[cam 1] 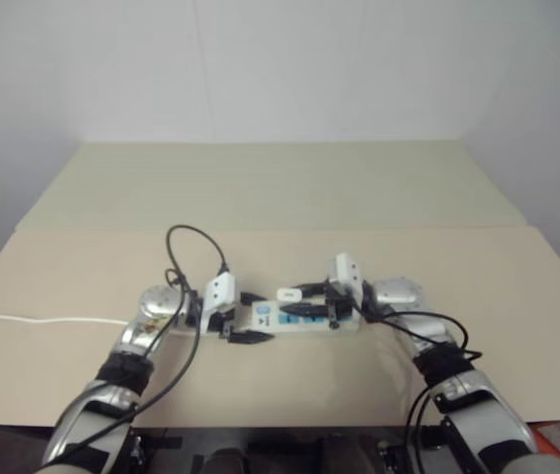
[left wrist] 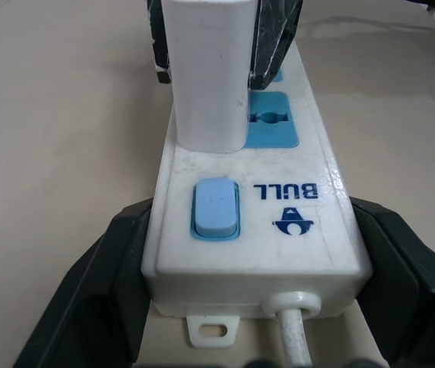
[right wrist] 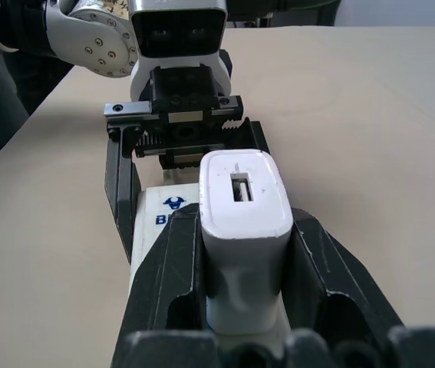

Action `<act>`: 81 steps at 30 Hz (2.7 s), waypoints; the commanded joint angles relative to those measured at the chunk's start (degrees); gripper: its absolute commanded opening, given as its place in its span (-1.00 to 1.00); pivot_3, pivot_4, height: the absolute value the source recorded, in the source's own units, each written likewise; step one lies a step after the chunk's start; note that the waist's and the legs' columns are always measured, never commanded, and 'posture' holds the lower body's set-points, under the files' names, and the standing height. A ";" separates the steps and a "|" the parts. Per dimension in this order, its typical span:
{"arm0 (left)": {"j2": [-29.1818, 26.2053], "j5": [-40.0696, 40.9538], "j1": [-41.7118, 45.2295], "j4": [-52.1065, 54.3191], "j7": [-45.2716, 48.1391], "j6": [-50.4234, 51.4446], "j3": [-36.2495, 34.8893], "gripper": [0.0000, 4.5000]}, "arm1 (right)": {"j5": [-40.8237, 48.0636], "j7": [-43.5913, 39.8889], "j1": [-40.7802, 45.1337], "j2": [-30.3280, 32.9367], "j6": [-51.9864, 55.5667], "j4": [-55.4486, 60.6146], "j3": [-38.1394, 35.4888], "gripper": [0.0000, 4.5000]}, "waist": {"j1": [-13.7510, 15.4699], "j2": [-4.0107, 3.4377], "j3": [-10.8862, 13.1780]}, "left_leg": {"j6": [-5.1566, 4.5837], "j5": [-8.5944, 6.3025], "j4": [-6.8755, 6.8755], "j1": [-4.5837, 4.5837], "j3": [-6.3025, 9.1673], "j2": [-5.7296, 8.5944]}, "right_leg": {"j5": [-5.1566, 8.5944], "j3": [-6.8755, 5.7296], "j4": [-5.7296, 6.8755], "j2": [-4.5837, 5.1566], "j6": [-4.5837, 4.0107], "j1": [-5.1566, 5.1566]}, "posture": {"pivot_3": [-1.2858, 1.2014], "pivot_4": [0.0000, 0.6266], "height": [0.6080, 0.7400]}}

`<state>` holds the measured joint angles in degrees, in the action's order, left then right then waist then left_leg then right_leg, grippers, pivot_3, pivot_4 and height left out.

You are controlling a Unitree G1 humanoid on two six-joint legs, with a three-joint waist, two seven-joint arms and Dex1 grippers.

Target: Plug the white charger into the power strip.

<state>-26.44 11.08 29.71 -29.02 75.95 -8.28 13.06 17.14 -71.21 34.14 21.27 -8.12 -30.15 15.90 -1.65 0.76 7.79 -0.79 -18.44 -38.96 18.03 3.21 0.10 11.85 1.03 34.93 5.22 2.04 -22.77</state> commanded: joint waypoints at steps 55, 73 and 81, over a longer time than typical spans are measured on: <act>-1.83 -0.96 2.30 -3.49 1.86 -1.35 -1.10 0.45 | 7.76 -6.49 -7.69 17.35 17.74 23.83 -12.36 0.68 | -0.44 0.13 0.35 | 0.00 -0.01 0.21 0.39 0.04 -0.04 | 0.16 -0.04 0.01 -0.01 -0.11 -0.46 | 0.03 -0.52 1.00; -22.86 13.37 1.17 20.95 13.09 15.57 -13.90 0.98 | 14.01 -5.45 -20.39 29.09 23.09 31.60 -29.57 0.70 | 0.38 0.11 1.54 | -0.01 -0.01 0.30 0.46 0.03 -0.06 | 0.21 -0.07 -0.08 0.02 -0.03 -0.52 | 0.03 -0.52 1.00; -25.65 8.56 -1.57 15.59 7.30 11.14 -16.46 0.98 | 13.36 -2.95 -30.73 31.49 21.37 33.11 -38.34 0.70 | 1.13 0.14 1.71 | 0.00 -0.01 0.29 0.45 -0.02 -0.03 | 0.23 -0.09 -0.10 0.06 0.00 -0.45 | 0.03 -0.52 1.00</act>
<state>-52.19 19.57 28.53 -13.80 84.08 3.74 -2.16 30.42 -74.72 4.21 51.75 14.74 0.90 -19.46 -0.52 0.90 9.50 -0.79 -18.45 -38.67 18.49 3.19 0.07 12.08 0.95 34.82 5.28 2.04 -23.23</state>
